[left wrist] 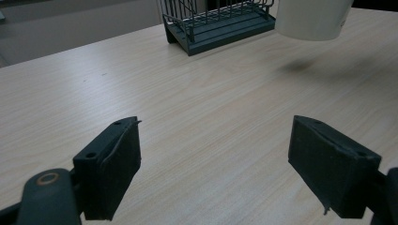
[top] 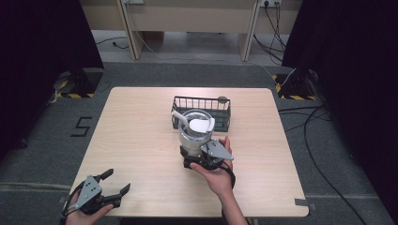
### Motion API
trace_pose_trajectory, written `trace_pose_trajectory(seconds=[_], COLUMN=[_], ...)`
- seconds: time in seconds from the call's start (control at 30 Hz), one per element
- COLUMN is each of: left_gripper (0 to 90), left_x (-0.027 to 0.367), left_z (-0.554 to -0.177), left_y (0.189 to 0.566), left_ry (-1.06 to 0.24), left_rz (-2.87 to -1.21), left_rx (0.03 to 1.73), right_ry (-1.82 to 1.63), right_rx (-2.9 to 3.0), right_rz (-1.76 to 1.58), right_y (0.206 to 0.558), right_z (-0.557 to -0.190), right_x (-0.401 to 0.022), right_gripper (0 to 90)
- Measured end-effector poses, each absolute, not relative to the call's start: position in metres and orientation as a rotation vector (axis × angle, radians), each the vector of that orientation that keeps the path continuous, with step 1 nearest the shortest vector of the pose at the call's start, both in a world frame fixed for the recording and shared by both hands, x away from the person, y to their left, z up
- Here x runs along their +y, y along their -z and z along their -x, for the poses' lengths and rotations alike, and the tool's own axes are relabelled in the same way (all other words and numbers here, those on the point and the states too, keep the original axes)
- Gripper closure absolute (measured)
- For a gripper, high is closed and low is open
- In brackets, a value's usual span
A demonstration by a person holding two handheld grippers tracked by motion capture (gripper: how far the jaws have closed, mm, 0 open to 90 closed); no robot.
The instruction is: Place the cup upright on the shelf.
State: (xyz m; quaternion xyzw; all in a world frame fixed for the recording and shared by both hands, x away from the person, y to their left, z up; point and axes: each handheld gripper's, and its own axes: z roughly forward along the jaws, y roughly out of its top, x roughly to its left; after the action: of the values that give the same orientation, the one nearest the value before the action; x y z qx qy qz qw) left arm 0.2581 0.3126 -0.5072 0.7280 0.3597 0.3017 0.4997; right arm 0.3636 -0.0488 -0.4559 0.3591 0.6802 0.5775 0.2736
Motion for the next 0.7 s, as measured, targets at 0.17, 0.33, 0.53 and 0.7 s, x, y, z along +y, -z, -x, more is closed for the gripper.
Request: trace_pose_trajectory(seconds=[0.17,0.33,0.53,0.7], left_gripper=[16.7,16.8,16.8,16.8], left_x=[0.313,0.313,0.315,0.315], left_z=[-0.258,-0.258,-0.258,-0.258], left_y=[0.507,0.507,0.507,0.507], left_ry=[-0.727,-0.729,-0.731,-0.729], left_rz=[-1.761,-1.761,-1.753,-1.753], left_rx=[0.87,0.871,0.874,0.872], right_ry=[-1.542,-1.541,-1.54,-1.533], right_rx=[1.824,1.797,1.766,1.748], right_rz=[-0.965,-0.971,-0.982,-0.99], right_y=[0.452,0.445,0.438,0.435], right_z=[-0.368,-0.377,-0.387,-0.396], right_x=[-0.05,-0.051,-0.051,-0.052], right_gripper=[10.5,10.5,10.5,10.5])
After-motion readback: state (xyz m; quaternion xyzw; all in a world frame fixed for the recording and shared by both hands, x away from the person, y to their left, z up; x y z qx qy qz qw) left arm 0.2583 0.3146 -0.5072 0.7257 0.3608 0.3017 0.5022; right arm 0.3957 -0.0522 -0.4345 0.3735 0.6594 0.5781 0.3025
